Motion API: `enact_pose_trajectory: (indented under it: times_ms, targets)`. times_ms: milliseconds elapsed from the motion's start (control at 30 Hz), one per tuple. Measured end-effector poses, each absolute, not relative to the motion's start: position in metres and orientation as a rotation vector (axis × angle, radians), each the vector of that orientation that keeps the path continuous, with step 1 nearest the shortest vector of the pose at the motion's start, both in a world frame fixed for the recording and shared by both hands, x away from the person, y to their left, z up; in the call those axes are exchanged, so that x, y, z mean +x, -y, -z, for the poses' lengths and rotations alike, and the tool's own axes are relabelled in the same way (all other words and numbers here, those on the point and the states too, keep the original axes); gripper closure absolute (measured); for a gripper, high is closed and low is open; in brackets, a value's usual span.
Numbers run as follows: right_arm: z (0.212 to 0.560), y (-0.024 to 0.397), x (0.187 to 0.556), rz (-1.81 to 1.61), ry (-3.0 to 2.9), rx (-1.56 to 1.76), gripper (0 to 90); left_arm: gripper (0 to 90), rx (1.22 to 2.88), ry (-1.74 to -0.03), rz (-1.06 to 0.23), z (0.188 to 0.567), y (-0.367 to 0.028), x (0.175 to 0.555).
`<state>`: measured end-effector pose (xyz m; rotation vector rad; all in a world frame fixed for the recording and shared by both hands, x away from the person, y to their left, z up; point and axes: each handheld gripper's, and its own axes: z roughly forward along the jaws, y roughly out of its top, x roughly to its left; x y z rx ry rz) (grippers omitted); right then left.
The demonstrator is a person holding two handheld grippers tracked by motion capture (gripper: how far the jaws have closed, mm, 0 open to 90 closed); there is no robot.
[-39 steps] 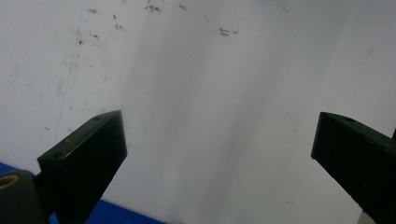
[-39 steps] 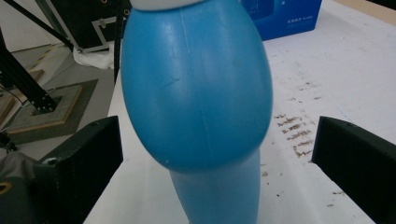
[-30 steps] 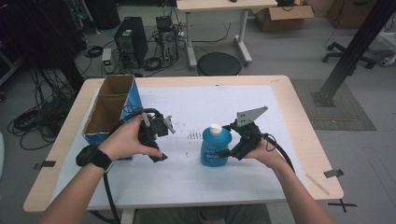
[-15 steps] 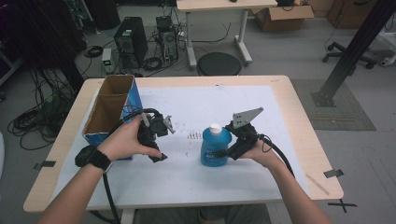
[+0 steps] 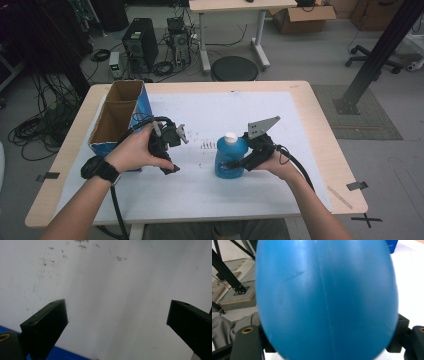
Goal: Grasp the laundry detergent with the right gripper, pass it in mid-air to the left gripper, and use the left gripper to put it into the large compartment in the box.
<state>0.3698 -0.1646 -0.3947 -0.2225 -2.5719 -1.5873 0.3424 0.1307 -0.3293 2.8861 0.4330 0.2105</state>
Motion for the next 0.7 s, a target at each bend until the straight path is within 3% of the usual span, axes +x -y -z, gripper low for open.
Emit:
enact_pose_trajectory:
  times_ms: [700]
  targets:
    - [0.3982,0.1665,0.3694,1.614,2.574,-0.196,36.2,4.0,2.885,-0.431,-0.206,0.3294,-0.1304,0.3434]
